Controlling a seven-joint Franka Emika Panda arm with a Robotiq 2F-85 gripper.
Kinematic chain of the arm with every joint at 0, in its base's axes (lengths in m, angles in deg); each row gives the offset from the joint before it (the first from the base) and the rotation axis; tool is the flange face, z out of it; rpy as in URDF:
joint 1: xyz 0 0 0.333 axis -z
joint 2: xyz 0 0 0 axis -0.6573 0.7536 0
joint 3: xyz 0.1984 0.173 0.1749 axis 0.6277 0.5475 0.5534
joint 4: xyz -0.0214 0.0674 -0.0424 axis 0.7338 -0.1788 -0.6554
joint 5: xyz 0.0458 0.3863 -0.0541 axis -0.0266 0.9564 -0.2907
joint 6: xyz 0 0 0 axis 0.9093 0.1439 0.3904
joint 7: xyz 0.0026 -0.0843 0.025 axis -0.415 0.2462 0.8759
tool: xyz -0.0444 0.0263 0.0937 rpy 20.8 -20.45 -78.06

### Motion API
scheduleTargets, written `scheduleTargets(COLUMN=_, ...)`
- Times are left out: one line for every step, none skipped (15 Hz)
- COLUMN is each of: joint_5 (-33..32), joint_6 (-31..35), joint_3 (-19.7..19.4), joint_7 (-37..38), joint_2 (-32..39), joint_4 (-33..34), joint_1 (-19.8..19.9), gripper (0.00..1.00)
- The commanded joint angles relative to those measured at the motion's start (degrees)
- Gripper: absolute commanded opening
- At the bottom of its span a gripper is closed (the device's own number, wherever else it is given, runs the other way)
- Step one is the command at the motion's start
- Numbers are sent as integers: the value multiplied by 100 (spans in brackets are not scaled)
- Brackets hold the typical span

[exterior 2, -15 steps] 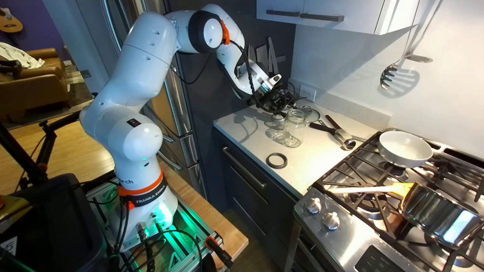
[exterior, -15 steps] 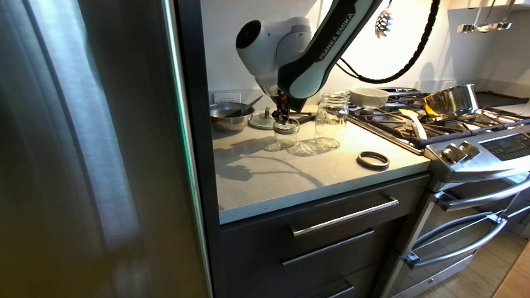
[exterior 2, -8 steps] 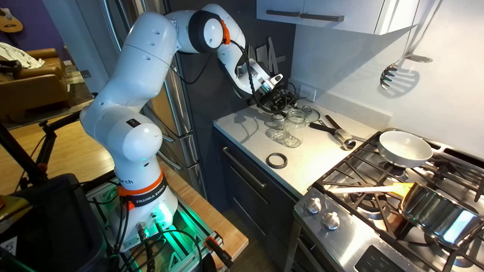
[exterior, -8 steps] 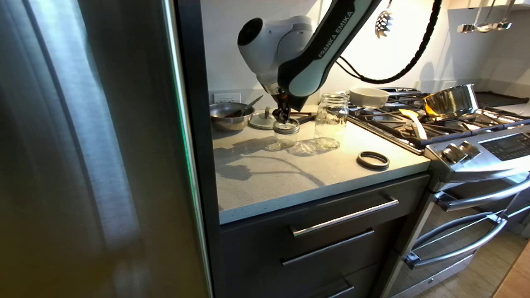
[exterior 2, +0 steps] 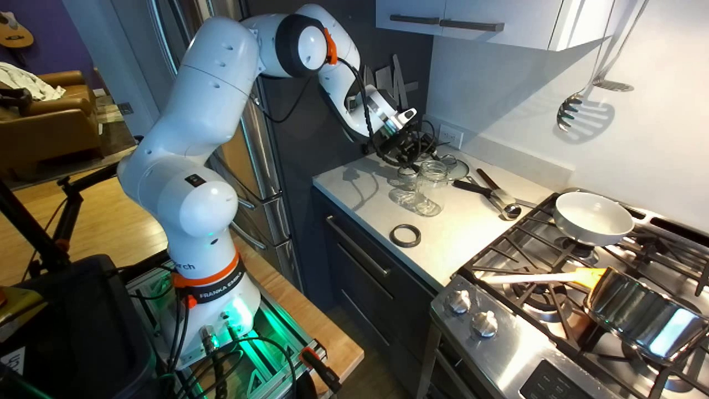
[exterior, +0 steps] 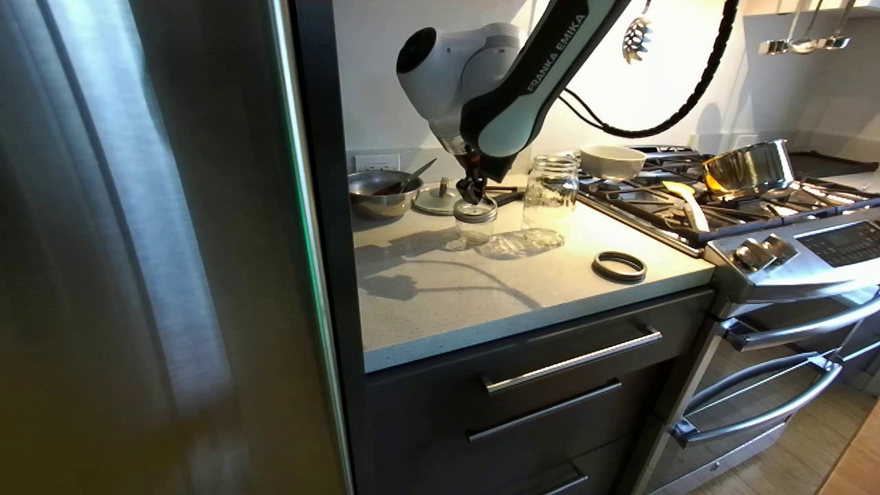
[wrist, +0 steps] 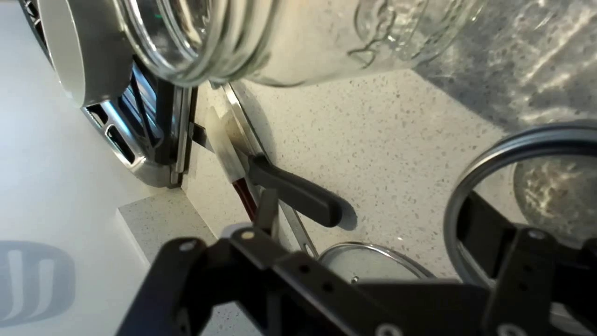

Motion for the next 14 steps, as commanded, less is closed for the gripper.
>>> scheduleTargets(joint_5=156, joint_6=-179, joint_3=13, joint_7=-59, joint_2=-51, joint_4=-28, joint_1=23, gripper=100)
scheduleTargets(joint_5=170, joint_6=-199, joint_3=12, joint_7=-57, joint_2=-57, joint_4=-30, joint_1=23, gripper=100)
scheduleTargets(joint_5=180, joint_6=-202, joint_3=13, joint_7=-55, joint_2=-70, joint_4=-36, joint_1=28, gripper=100)
scheduleTargets(joint_5=184, joint_6=-197, joint_3=17, joint_7=-57, joint_2=-91, joint_4=-49, joint_1=33, gripper=100)
scheduleTargets(joint_5=190, joint_6=-192, joint_3=20, joint_7=-55, joint_2=-111, joint_4=-59, joint_1=39, gripper=100)
scheduleTargets(joint_5=195, joint_6=-190, joint_3=19, joint_7=-51, joint_2=-133, joint_4=-66, joint_1=41, gripper=100)
scheduleTargets(joint_5=200, joint_6=-189, joint_3=17, joint_7=-46, joint_2=-151, joint_4=-71, joint_1=42, gripper=100)
scheduleTargets(joint_5=207, joint_6=-189, joint_3=17, joint_7=-47, joint_2=-168, joint_4=-76, joint_1=44, gripper=100)
scheduleTargets(joint_5=213, joint_6=-189, joint_3=18, joint_7=-49, joint_2=-182, joint_4=-79, joint_1=47, gripper=100)
scheduleTargets(joint_5=221, joint_6=-193, joint_3=19, joint_7=-50, joint_2=-189, joint_4=-77, joint_1=50, gripper=100)
scheduleTargets(joint_5=232, joint_6=-199, joint_3=20, joint_7=-60, joint_2=-186, joint_4=-71, joint_1=55, gripper=100)
scheduleTargets(joint_5=235, joint_6=-214, joint_3=16, joint_7=-67, joint_2=-176, joint_4=-68, joint_1=55, gripper=100)
scheduleTargets(joint_5=241, joint_6=-224, joint_3=15, joint_7=-73, joint_2=-167, joint_4=-67, joint_1=57, gripper=100)
scheduleTargets(joint_5=253, joint_6=-242, joint_3=13, joint_7=-76, joint_2=-151, joint_4=-61, joint_1=62, gripper=100)
